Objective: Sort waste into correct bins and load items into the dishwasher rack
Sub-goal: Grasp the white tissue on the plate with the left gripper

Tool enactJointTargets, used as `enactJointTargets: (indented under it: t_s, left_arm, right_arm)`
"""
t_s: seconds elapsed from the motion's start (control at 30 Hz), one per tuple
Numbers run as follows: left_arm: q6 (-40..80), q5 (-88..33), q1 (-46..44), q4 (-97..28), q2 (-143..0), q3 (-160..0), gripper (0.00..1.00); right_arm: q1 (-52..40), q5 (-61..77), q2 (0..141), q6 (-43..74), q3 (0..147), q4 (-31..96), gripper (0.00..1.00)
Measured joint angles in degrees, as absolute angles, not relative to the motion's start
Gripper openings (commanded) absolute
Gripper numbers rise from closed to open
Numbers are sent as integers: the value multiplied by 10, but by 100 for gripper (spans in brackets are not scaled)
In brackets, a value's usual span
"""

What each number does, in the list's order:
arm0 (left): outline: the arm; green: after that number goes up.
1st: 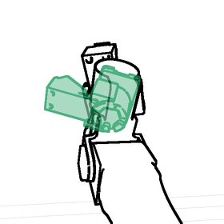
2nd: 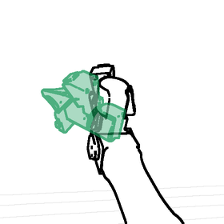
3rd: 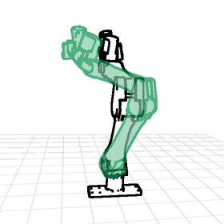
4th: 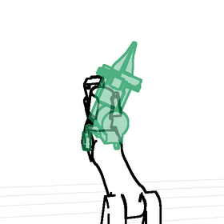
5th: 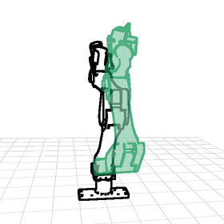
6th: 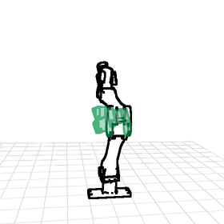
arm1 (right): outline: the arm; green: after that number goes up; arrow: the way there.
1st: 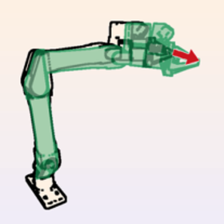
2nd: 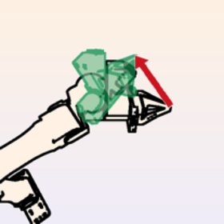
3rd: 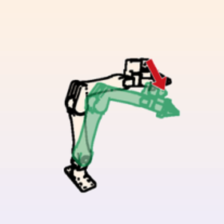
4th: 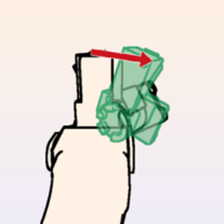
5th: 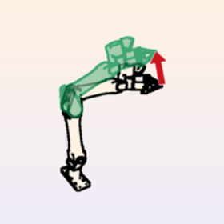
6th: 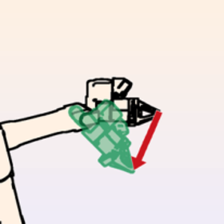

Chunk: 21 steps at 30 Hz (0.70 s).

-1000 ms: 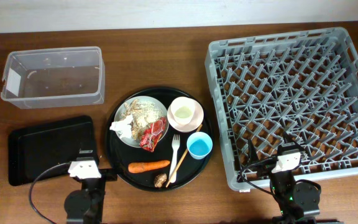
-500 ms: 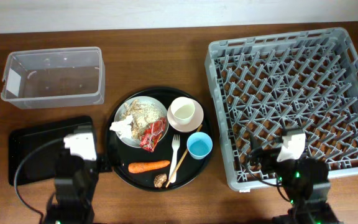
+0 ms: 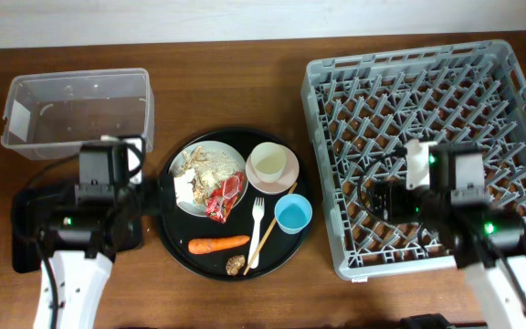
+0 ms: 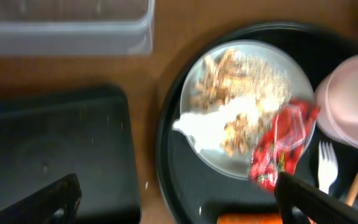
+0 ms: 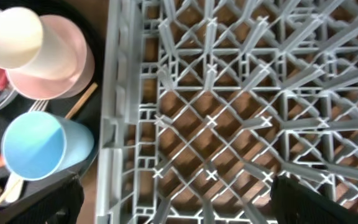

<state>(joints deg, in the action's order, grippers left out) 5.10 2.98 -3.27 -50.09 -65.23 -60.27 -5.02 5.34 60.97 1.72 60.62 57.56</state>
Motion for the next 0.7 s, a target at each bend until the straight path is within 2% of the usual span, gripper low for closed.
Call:
enactJointTargets:
  t_s: [0.23, 0.4, 0.53, 0.57, 0.7]
  left_arm:
    - [51, 4, -33, -443, -714, -610, 99]
    - [60, -20, -34, -442, -821, -613, 98]
    - [80, -37, -34, -441, -913, -613, 89]
    - [83, -38, -34, -440, -928, -613, 82]
    - [89, -43, -34, -437, -974, -613, 62]
  right_arm:
    - [-50, 61, 659, 17, 614, 585, 99]
    - [-50, 63, 662, 17, 614, 585, 99]
    - [-50, 63, 662, 17, 614, 585, 99]
    - [-50, 63, 662, 17, 614, 585, 99]
    - [-50, 63, 662, 17, 614, 585, 99]
